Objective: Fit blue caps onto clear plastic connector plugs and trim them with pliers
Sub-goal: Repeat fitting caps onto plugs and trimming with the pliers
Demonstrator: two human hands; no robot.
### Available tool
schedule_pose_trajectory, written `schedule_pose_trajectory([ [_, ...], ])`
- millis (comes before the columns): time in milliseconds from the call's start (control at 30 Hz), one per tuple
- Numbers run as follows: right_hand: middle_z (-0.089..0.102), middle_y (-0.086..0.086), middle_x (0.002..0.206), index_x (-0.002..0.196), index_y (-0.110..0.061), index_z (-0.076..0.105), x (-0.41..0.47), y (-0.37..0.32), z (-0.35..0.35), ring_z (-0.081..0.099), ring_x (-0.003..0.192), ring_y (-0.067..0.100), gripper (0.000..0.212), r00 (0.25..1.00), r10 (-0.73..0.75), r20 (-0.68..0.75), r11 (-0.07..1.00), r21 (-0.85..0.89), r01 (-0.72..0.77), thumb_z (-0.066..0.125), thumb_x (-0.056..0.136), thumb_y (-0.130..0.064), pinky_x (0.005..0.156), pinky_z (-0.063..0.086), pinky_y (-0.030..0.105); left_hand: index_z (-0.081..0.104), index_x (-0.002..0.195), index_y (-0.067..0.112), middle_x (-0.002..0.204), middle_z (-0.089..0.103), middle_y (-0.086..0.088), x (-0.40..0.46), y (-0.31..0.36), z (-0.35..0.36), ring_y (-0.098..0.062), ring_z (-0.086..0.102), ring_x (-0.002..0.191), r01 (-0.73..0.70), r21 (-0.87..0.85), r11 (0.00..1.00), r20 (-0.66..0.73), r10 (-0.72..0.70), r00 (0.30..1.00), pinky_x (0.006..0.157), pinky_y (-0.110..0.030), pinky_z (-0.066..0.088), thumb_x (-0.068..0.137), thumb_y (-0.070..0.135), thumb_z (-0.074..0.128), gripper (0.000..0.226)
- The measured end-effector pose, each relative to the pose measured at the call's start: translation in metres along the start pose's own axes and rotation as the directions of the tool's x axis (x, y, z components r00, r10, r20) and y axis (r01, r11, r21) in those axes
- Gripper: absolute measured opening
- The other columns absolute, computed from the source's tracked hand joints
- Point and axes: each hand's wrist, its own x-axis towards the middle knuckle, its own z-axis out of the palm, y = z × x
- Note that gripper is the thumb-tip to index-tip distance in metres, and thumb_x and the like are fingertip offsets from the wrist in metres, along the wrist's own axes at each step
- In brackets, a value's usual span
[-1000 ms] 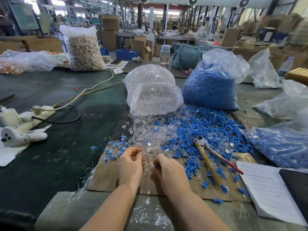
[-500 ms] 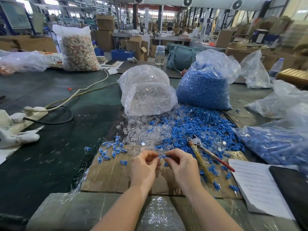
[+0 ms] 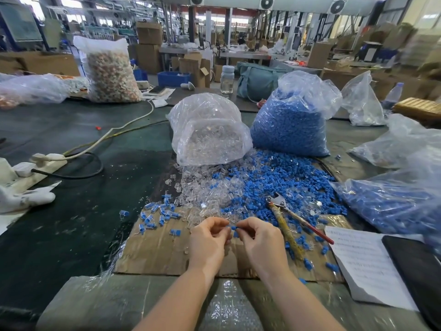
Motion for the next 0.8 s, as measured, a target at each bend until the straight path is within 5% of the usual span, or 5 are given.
schedule_pose_trajectory([
  [333, 0.069, -0.003, 0.083, 0.088, -0.014, 0.069, -0.0005, -0.0015, 0.0009, 0.059, 0.078, 0.014, 0.010, 1.000, 0.005, -0.002, 0.993, -0.116, -0.005, 0.060, 0.089, -0.019, 0.070, 0.041, 0.022, 0.066, 0.075, 0.020, 0.070, 0.069, -0.001, -0.0066, 0.0027, 0.0042, -0.009, 0.062, 0.062, -0.046, 0.113, 0.993, 0.002, 0.046, 0.999, 0.062, -0.025, 0.054, 0.083, 0.000, 0.065, 0.022],
  [633, 0.069, -0.002, 0.081, 0.088, -0.014, 0.068, 0.0007, -0.0041, 0.0007, 0.061, 0.079, 0.016, 0.009, 1.000, 0.020, 0.018, 0.997, -0.079, -0.018, 0.060, 0.090, -0.018, 0.073, 0.048, 0.030, 0.066, 0.073, 0.022, 0.069, 0.068, 0.002, -0.0049, 0.0053, 0.0002, -0.006, 0.062, 0.064, -0.072, 0.135, 0.988, 0.053, 0.065, 0.996, 0.063, -0.016, 0.052, 0.082, -0.002, 0.064, 0.026],
  [800, 0.070, -0.003, 0.086, 0.096, -0.015, 0.069, 0.0014, -0.0018, -0.0005, 0.063, 0.083, 0.012, 0.011, 0.998, 0.046, 0.048, 0.999, 0.020, -0.047, 0.067, 0.086, -0.021, 0.080, 0.051, 0.031, 0.065, 0.074, 0.016, 0.060, 0.065, 0.002, -0.0037, 0.0080, -0.0026, -0.003, 0.059, 0.052, -0.008, 0.049, 0.999, 0.018, 0.007, 1.000, 0.049, -0.015, 0.048, 0.085, -0.003, 0.061, 0.023],
])
